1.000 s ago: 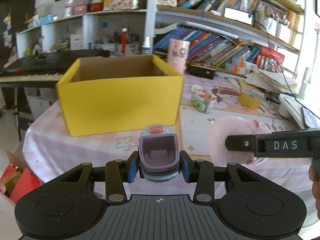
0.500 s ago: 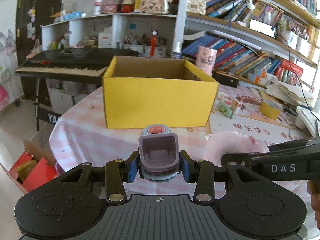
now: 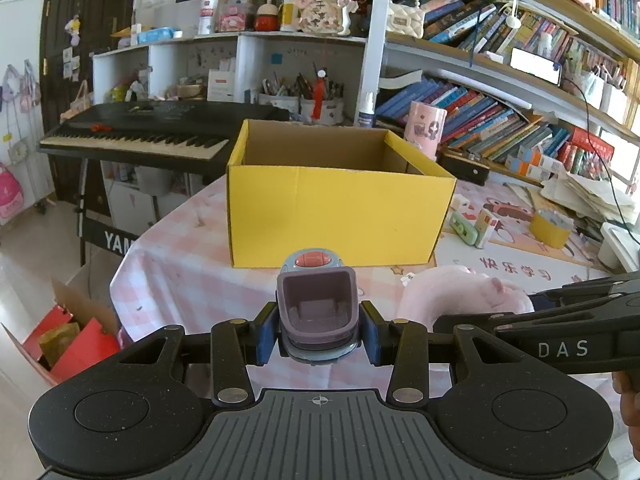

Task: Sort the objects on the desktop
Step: 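Carry the toy car with the left tool while the right tool carries the pig over the box, then open the left tool to drop the car while the right tool releases the pig into the box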

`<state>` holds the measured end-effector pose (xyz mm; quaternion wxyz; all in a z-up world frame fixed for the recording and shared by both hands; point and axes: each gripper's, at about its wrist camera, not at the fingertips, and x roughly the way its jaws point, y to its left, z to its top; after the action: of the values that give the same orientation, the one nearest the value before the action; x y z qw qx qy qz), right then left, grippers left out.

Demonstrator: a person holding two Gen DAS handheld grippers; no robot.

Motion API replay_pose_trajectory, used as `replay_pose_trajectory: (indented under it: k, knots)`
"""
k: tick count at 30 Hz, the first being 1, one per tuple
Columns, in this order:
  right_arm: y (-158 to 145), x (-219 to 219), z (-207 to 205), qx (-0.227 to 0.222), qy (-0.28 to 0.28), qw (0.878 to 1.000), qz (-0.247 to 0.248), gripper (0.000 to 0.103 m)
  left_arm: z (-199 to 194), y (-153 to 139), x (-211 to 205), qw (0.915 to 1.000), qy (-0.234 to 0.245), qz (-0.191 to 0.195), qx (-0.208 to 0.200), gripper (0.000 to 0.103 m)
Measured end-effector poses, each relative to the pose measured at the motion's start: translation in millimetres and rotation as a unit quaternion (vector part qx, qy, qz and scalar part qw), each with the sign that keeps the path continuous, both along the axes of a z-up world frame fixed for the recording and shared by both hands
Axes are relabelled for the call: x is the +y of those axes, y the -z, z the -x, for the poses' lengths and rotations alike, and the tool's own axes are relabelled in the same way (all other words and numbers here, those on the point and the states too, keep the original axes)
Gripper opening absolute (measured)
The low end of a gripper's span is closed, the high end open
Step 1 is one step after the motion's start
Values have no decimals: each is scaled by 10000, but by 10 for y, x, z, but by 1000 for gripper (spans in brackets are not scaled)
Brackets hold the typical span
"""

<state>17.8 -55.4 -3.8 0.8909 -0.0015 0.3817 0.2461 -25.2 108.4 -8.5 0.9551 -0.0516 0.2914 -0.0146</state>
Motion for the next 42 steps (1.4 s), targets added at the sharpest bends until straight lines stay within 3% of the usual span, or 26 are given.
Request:
replay_pose_trajectory:
  k: [12, 21, 29, 36, 42]
  knots:
    - [-108, 20, -112, -193, -70, 9998, 31, 49, -138, -130, 18, 9996, 47, -12, -260, 41]
    - [-511, -107, -284, -1005, 68, 9946, -235, 48, -419, -434, 26, 9963, -38, -55, -857, 41]
    - [-848, -180, -751, -1588, 0, 9861, -481, 48, -806, -580, -22, 9930, -201, -134, -1157, 41]
    - [-884, -169, -1266, -1677, -185, 9846, -464, 49, -1210, -553, -70, 9924, -409, -266, -1132, 41]
    - [-796, -147, -1631, -1628, -438, 9851, -344, 49, -1537, -412, -123, 9942, -512, -492, -803, 41]
